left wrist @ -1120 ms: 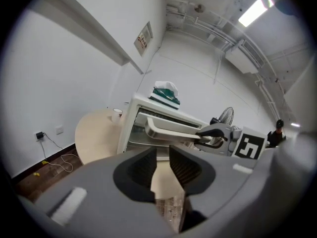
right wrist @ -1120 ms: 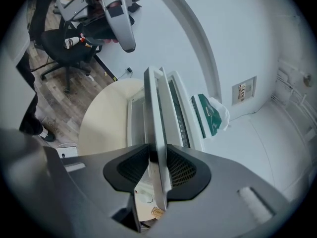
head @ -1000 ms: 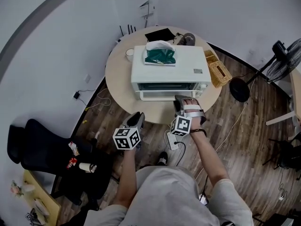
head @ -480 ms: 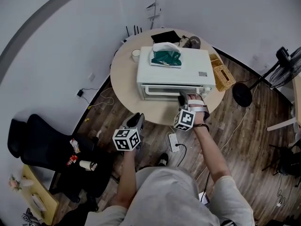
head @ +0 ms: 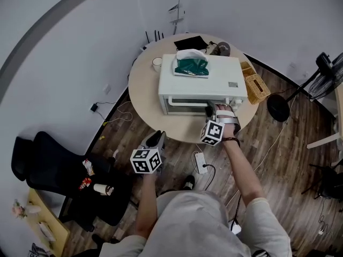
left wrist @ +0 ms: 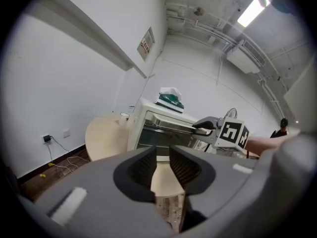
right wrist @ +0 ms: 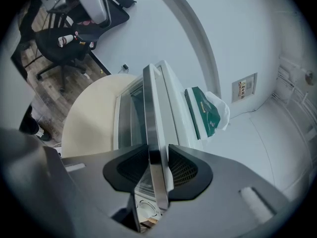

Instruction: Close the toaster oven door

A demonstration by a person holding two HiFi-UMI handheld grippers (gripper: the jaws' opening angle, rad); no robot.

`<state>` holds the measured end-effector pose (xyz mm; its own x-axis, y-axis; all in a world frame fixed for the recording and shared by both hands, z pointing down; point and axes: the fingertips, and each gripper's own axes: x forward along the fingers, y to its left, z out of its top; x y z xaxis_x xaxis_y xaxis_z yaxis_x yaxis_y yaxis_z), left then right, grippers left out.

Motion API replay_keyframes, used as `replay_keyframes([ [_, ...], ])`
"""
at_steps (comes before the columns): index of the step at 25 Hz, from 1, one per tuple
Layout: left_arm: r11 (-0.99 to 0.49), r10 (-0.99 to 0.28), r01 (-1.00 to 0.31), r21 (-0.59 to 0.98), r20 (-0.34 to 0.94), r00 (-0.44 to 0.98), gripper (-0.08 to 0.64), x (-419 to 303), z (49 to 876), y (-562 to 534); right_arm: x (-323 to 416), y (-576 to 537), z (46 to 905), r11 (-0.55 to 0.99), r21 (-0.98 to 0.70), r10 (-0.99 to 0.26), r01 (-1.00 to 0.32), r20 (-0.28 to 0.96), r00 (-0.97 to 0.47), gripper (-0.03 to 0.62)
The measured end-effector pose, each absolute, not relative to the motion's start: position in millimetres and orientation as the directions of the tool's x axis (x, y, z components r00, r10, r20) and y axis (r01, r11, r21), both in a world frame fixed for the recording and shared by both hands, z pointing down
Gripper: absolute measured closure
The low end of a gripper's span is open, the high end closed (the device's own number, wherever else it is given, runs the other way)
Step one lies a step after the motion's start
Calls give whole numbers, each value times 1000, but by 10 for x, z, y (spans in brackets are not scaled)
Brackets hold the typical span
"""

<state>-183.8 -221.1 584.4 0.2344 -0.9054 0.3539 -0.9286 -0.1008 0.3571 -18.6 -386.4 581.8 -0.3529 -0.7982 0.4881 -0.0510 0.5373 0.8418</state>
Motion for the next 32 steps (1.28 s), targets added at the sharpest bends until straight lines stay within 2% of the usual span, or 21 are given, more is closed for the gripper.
replay_keyframes([
  [8,-140,-897,-927,349,351,268,417,-1734,5824,-2212,-170,-3813,5797,547,830,-804,-108,485,-344,483],
  [14,-170,-891,-922,347,347,294,417,-1714,5776,-2204,-189,-3569,5616,571,775,-806,-271,469,-361,483],
  [19,-221,-879,-911,347,334,340,417,-1561,5696,-2206,-120,-3270,5411,608,606,-794,-514,449,-410,483],
  [23,-251,-869,-904,345,332,368,417,-1445,5679,-2165,-129,-2977,5355,608,529,-794,-593,432,-428,483],
  [29,-284,-864,-897,340,315,393,417,-1282,5591,-2070,-28,-2596,5366,595,226,-778,-771,404,-482,483],
  [32,-294,-861,-894,337,312,401,417,-1220,5575,-2001,11,-2423,5392,577,168,-785,-800,383,-486,483],
])
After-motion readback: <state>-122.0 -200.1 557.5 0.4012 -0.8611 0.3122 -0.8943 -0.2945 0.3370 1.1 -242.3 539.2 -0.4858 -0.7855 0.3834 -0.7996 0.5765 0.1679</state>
